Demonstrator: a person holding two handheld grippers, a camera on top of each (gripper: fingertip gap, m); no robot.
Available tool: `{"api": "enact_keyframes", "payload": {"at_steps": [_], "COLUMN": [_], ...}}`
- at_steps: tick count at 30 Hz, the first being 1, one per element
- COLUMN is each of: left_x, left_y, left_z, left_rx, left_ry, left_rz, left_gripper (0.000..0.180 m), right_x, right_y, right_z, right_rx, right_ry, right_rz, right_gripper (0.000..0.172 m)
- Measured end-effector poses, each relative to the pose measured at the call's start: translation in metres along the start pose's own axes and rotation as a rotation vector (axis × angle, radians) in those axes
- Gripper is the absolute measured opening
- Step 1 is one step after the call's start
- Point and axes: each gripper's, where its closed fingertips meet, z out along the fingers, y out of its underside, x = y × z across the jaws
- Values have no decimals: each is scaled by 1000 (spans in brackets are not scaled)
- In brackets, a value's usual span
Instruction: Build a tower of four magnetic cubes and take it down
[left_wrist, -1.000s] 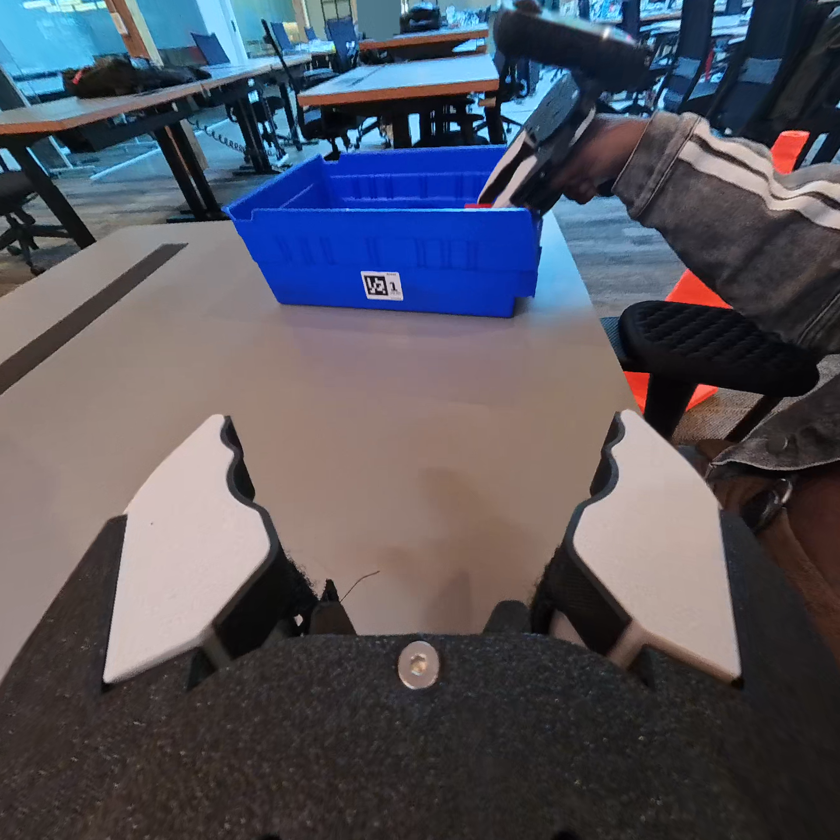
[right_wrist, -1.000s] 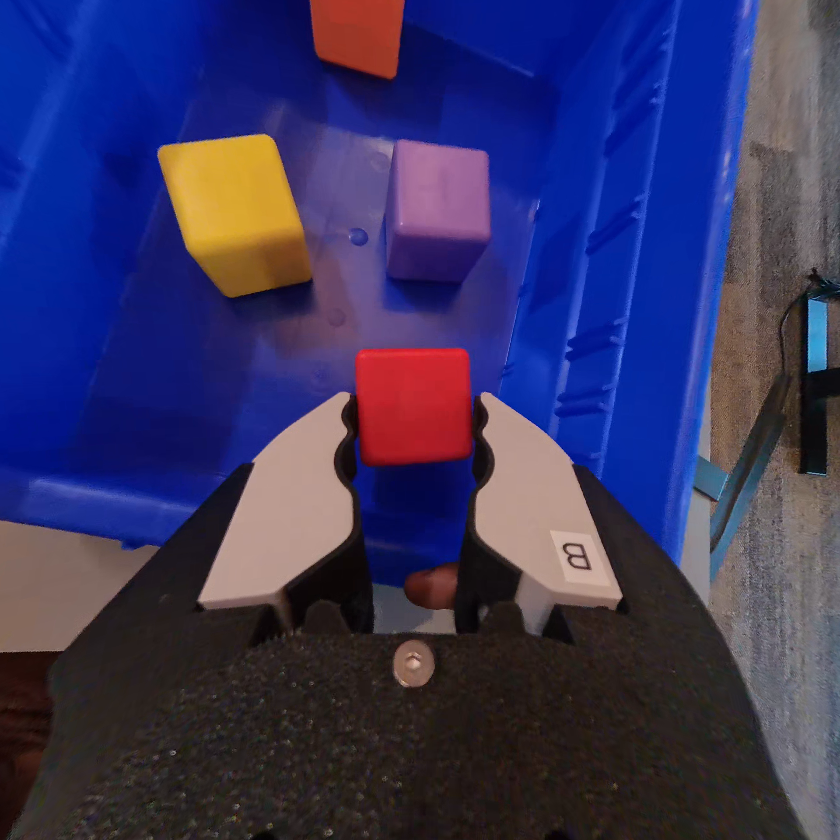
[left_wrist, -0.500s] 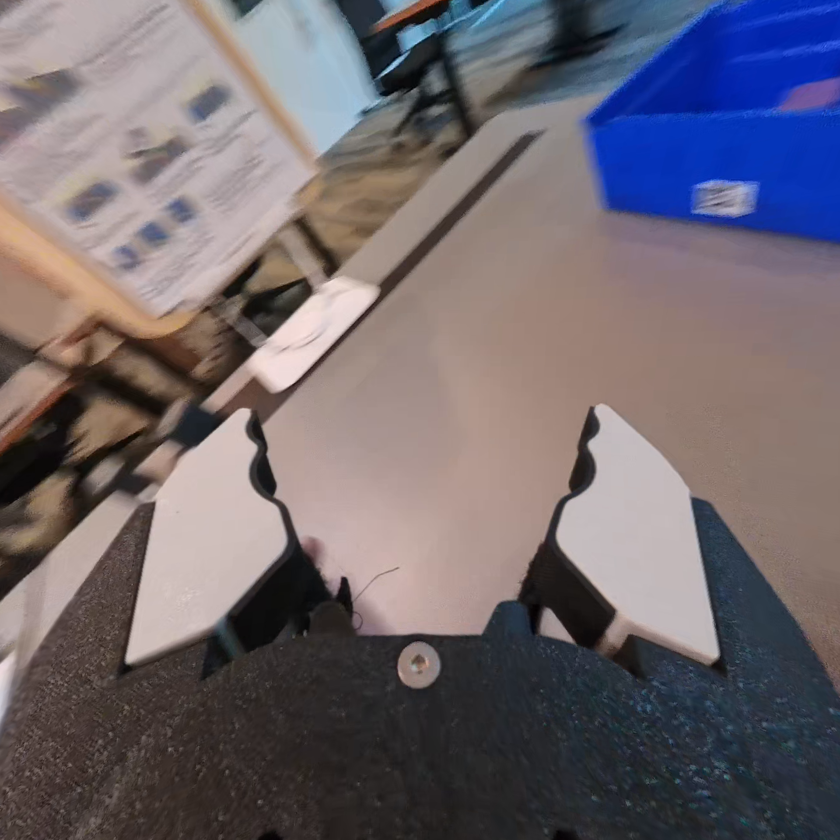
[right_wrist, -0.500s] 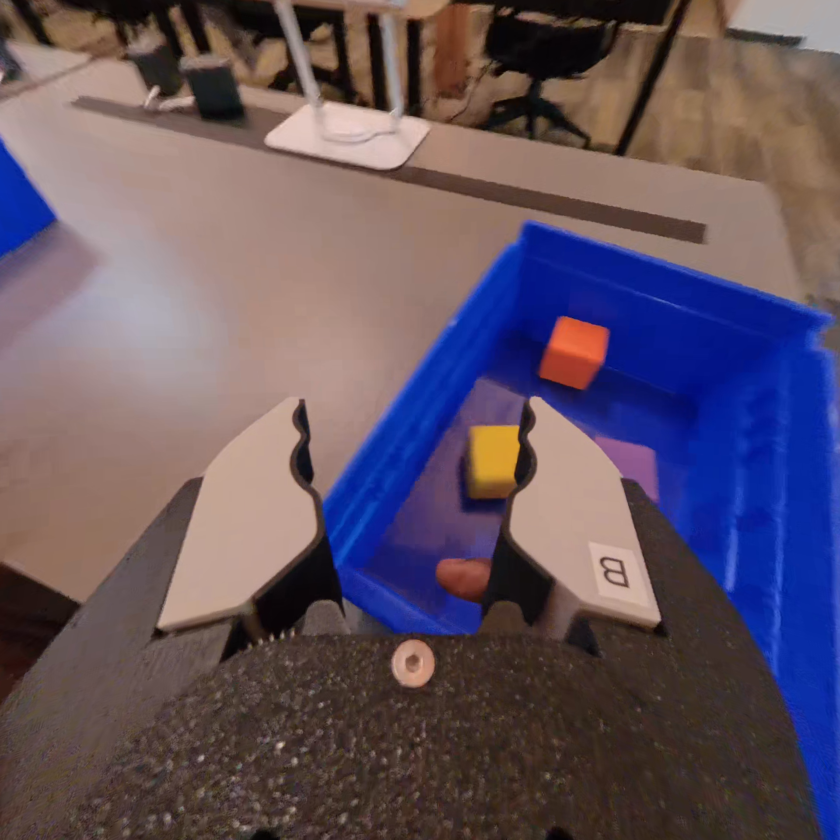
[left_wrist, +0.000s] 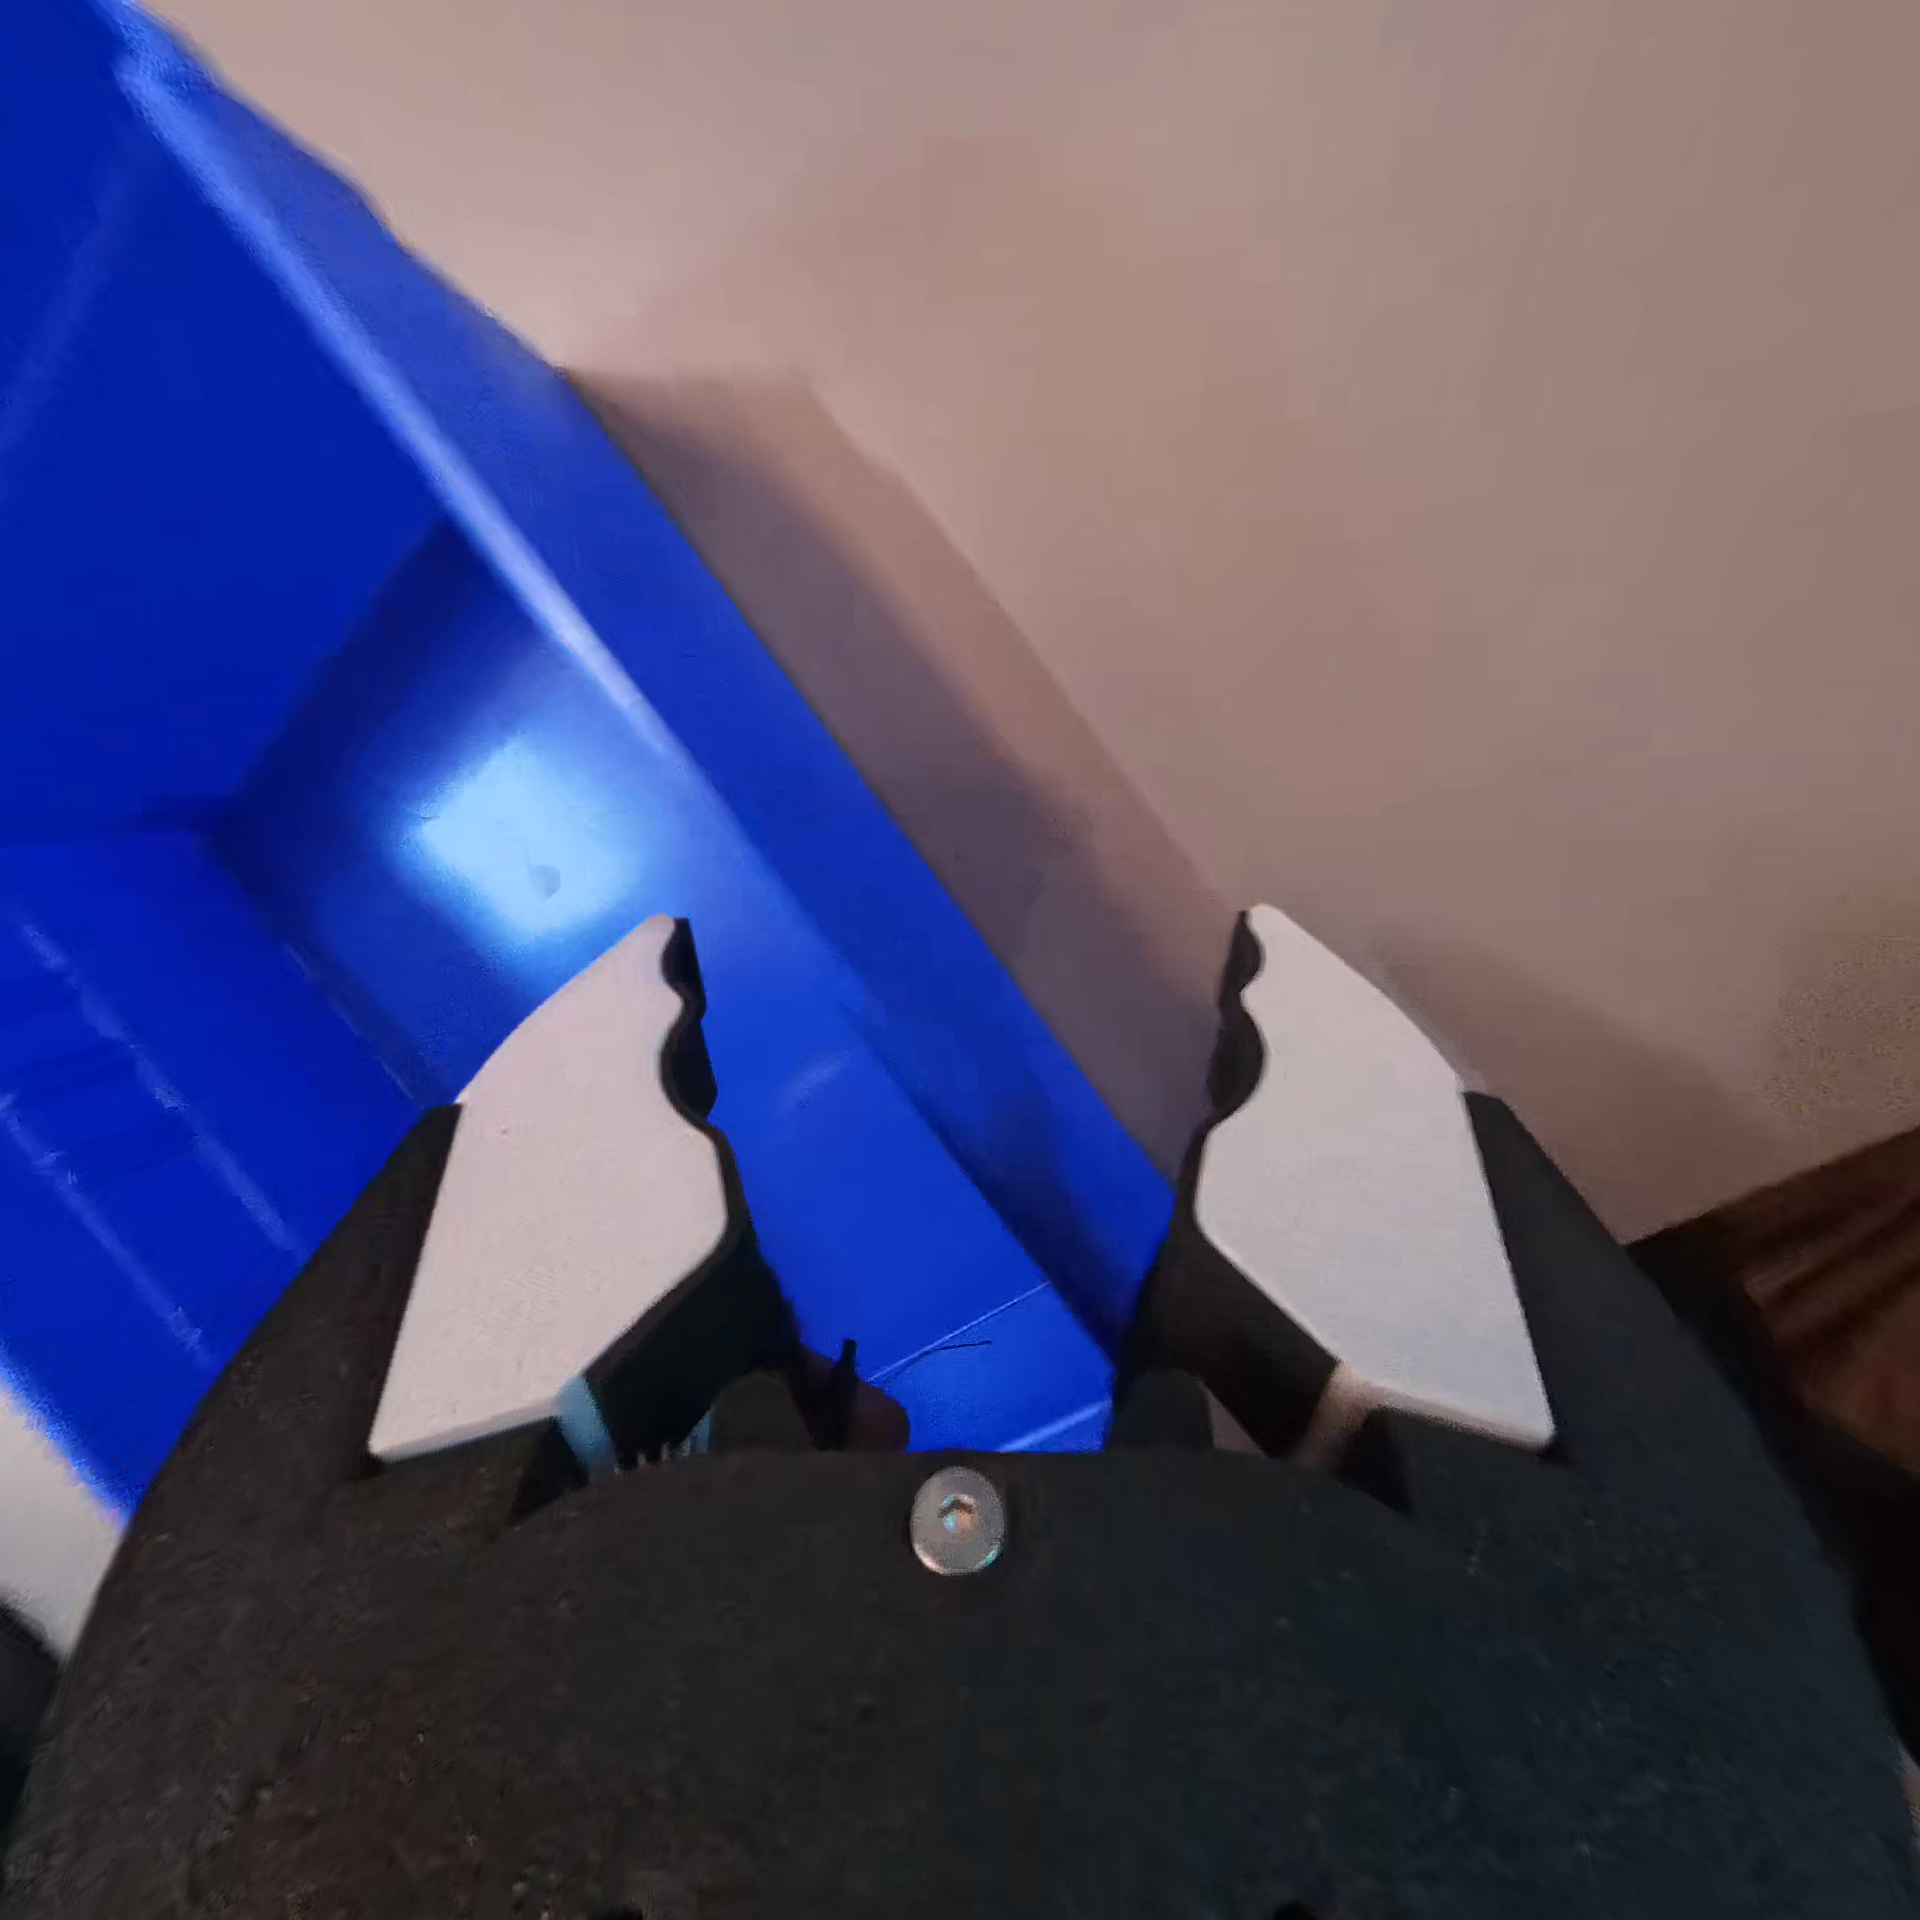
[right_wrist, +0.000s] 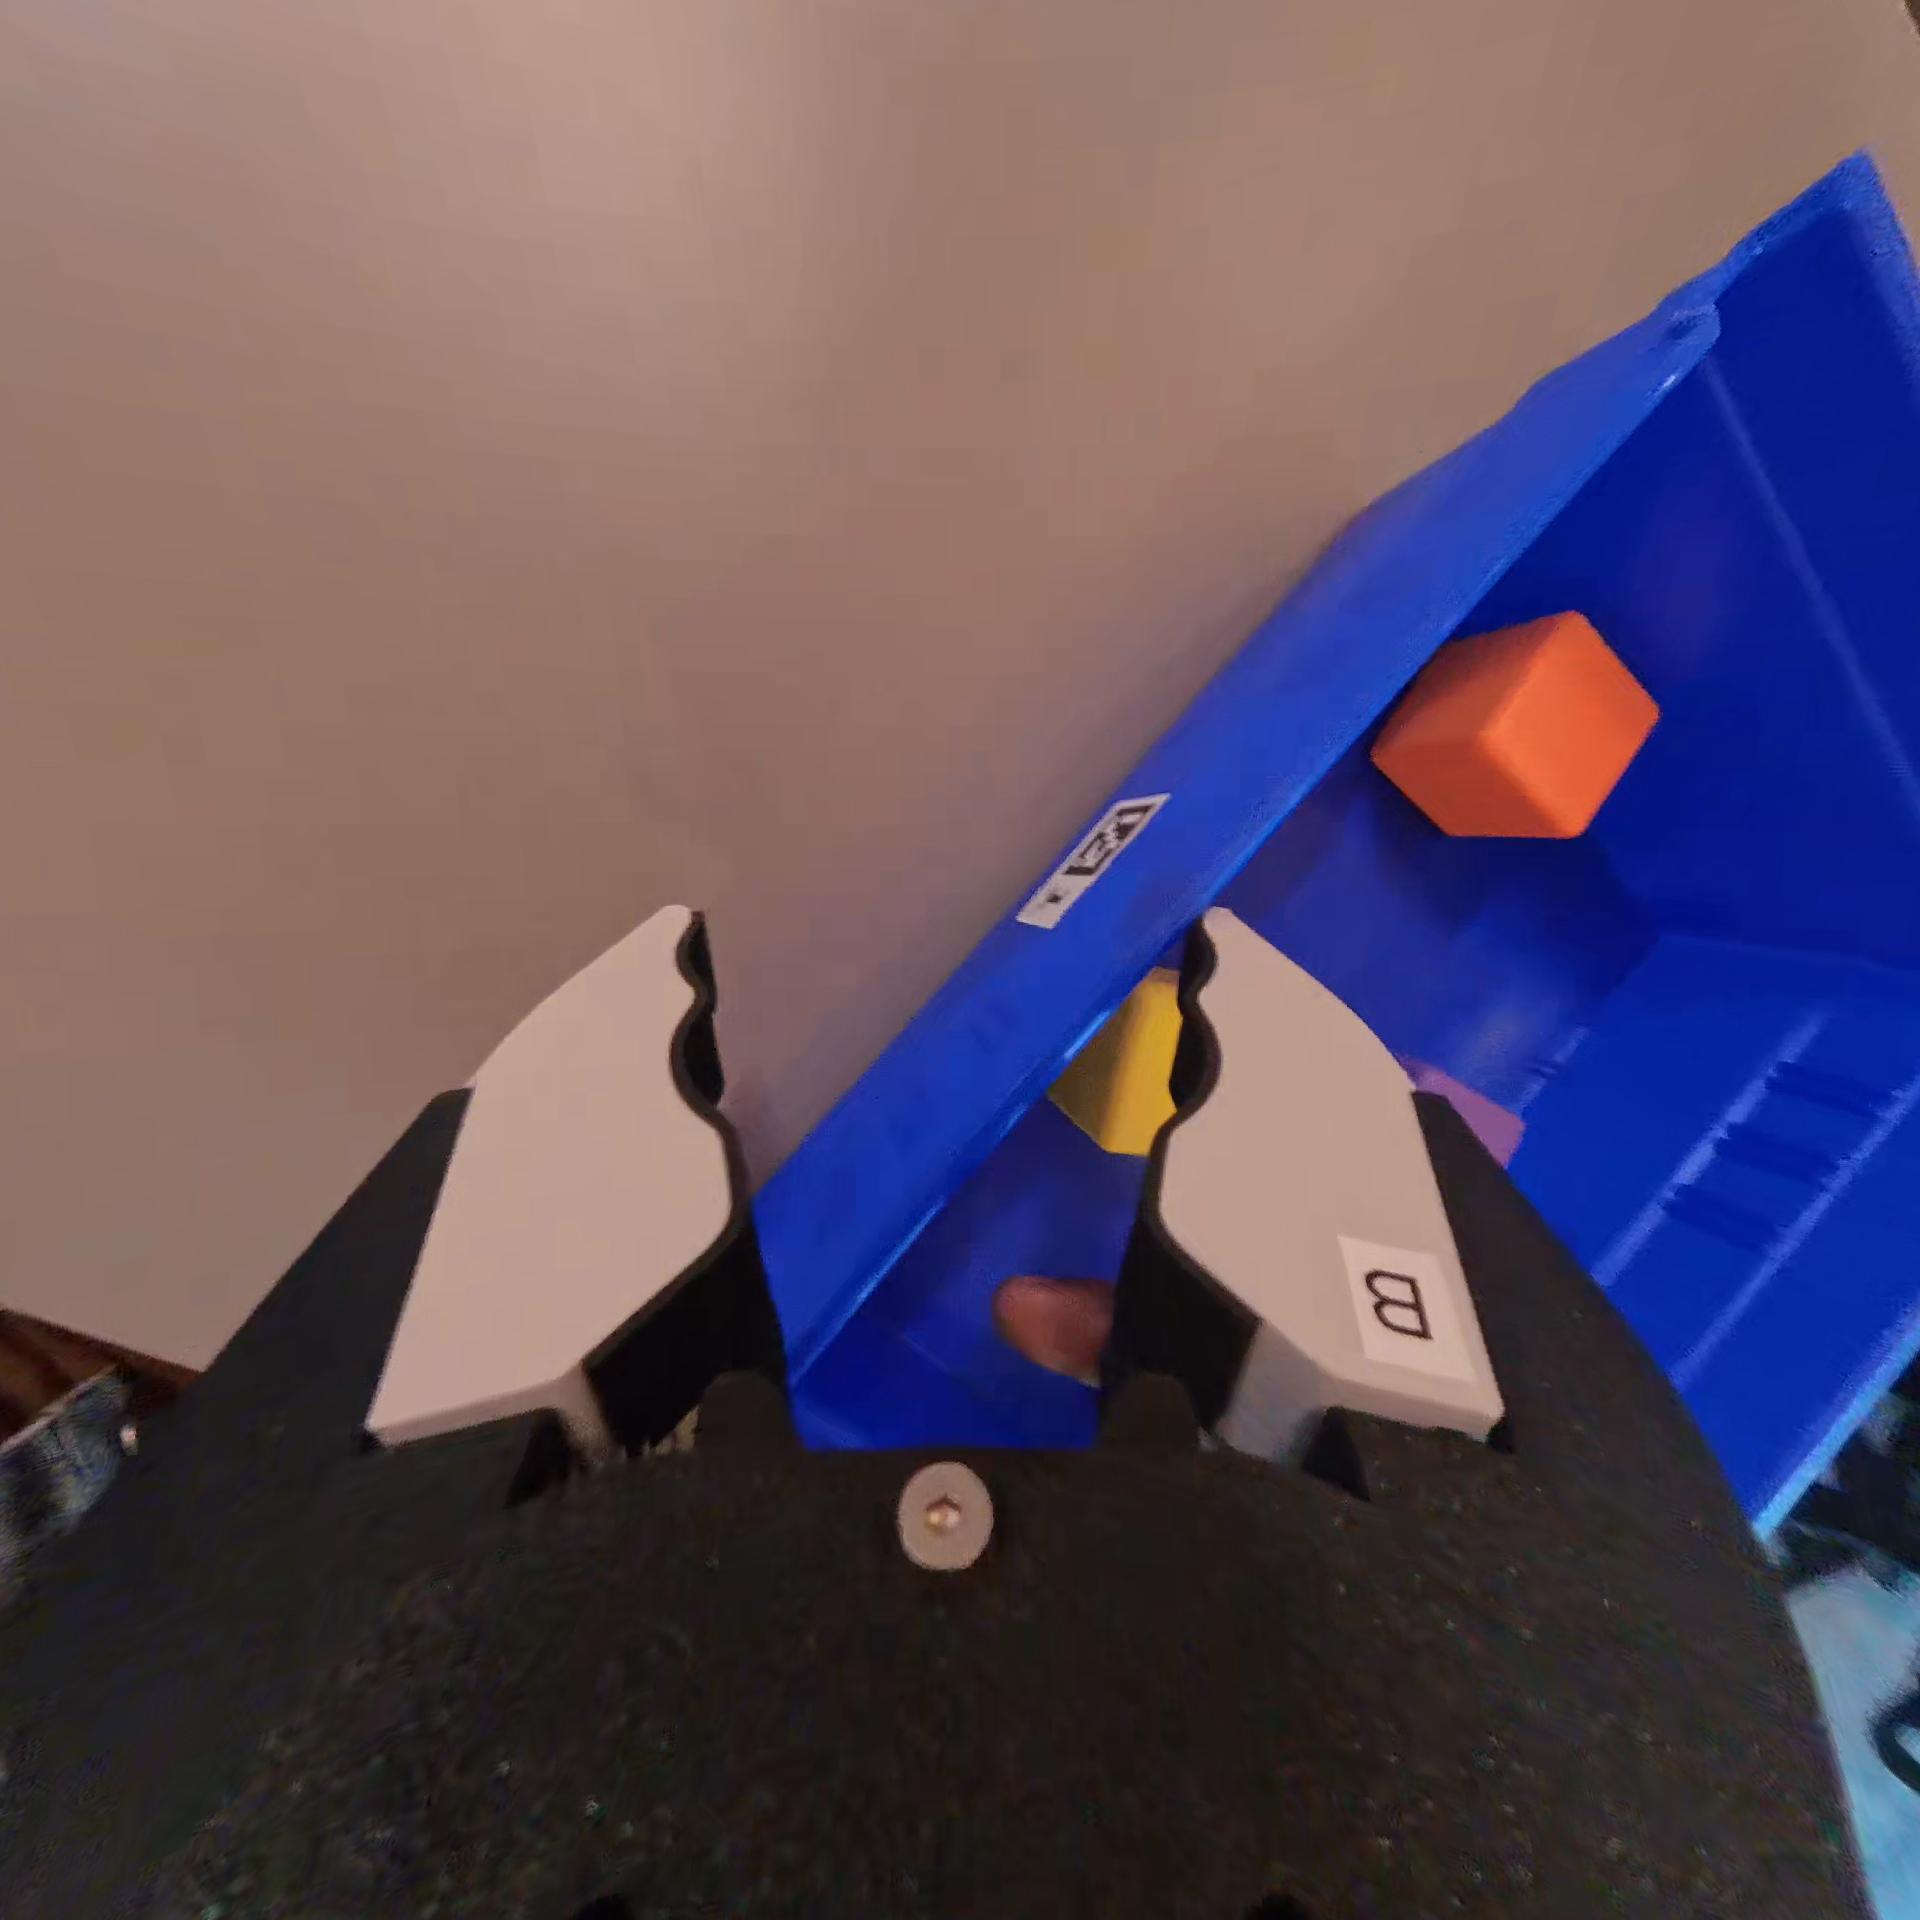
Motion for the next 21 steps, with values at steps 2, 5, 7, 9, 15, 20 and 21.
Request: {"api": "enact_keyframes", "payload": {"at_steps": [2,5,7,9,15,20,21], "left_x": [7,4,4,3,2,-5,-5], "left_y": [-5,-3,-4,-4,0,0,0], "left_z": [3,2,2,0,-3,-2,-1], "left_rx": [11,-24,-13,-2,12,-4,-6], "left_ry": [34,7,25,39,63,30,28], "left_rz": [9,35,29,23,75,181,205], "left_gripper": [74,67,58,47,23,16,15], "right_x": [7,11,14,15,10,-7,-9], "right_y": [6,11,12,14,18,18,19], "right_z": [3,2,1,0,-6,-13,-14], "right_rx": [-59,-103,-117,-120,-124,-58,-49], "right_ry": [59,82,86,87,122,100,99], "right_rz": [-30,-54,-59,-66,-159,-292,-316], "right_gripper": [67,55,48,45,27,14,14]}}
